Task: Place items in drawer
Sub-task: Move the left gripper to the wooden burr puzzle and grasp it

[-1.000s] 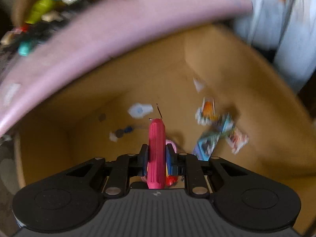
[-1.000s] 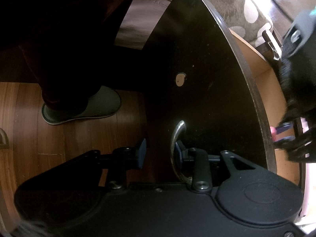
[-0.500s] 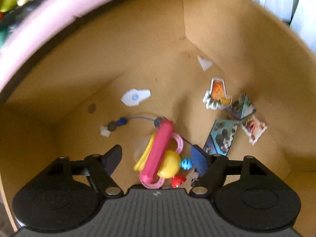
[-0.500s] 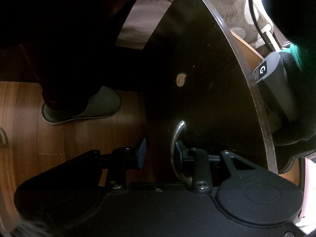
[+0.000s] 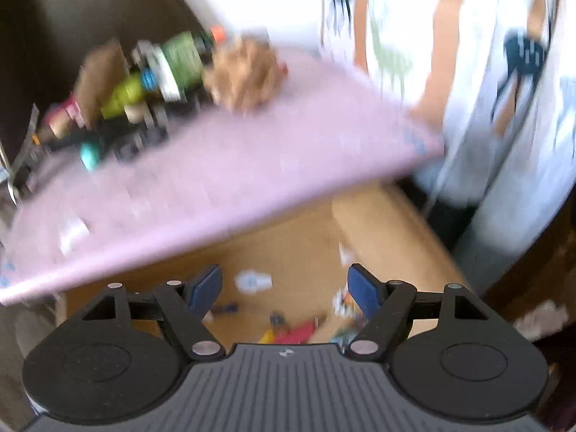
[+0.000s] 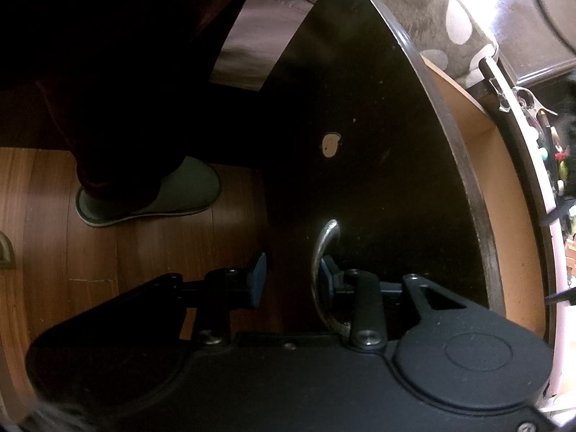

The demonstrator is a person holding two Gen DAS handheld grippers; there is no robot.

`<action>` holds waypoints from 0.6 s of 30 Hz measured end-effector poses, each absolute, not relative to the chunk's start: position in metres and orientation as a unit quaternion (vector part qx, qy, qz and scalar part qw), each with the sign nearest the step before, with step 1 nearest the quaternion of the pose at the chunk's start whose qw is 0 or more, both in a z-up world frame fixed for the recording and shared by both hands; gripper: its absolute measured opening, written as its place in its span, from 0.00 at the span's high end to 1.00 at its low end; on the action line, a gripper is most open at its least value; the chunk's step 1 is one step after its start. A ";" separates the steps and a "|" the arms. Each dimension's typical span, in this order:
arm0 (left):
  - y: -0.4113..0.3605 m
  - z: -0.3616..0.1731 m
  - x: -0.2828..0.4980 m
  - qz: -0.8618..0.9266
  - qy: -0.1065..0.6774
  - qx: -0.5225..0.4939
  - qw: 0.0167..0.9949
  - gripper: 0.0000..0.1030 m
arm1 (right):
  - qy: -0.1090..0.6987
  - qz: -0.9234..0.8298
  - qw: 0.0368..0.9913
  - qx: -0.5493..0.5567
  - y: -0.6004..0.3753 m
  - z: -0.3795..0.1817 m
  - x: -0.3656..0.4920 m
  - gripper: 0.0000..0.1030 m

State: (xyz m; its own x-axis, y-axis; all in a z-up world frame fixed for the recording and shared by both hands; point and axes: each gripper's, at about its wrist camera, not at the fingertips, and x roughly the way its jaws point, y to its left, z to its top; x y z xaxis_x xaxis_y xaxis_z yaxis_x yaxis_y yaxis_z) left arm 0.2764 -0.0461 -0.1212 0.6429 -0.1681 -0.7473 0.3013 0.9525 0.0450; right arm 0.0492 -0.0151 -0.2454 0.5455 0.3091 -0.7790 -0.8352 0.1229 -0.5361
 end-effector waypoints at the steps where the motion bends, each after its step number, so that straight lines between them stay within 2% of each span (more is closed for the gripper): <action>1: -0.047 -0.114 0.279 -0.130 0.392 0.078 0.907 0.26 | 0.251 0.405 0.706 -0.524 -0.015 -0.245 0.049 0.68; 6: -0.053 -0.081 0.295 -0.128 0.344 0.055 0.929 0.26 | 0.250 0.407 0.705 -0.525 -0.014 -0.247 0.049 0.67; 8: -0.054 -0.078 0.308 -0.123 0.341 0.042 0.931 0.19 | 0.249 0.408 0.703 -0.526 -0.013 -0.248 0.048 0.67; 12: -0.059 -0.074 0.331 -0.111 0.334 0.041 0.935 0.13 | 0.251 0.407 0.704 -0.525 -0.013 -0.247 0.049 0.67; 14: -0.064 -0.074 0.344 -0.099 0.325 0.048 0.939 0.07 | 0.249 0.410 0.702 -0.526 -0.015 -0.247 0.049 0.67; 18: -0.075 -0.080 0.366 -0.078 0.312 0.066 0.944 0.04 | 0.248 0.411 0.702 -0.526 -0.016 -0.246 0.049 0.67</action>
State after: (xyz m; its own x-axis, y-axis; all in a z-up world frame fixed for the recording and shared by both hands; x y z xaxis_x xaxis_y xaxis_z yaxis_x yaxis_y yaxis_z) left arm 0.3657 -0.0751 -0.0801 0.7926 -0.1067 -0.6003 0.1895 0.9789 0.0762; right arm 0.0488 -0.0160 -0.2463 0.5390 0.3161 -0.7807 -0.8381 0.1093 -0.5344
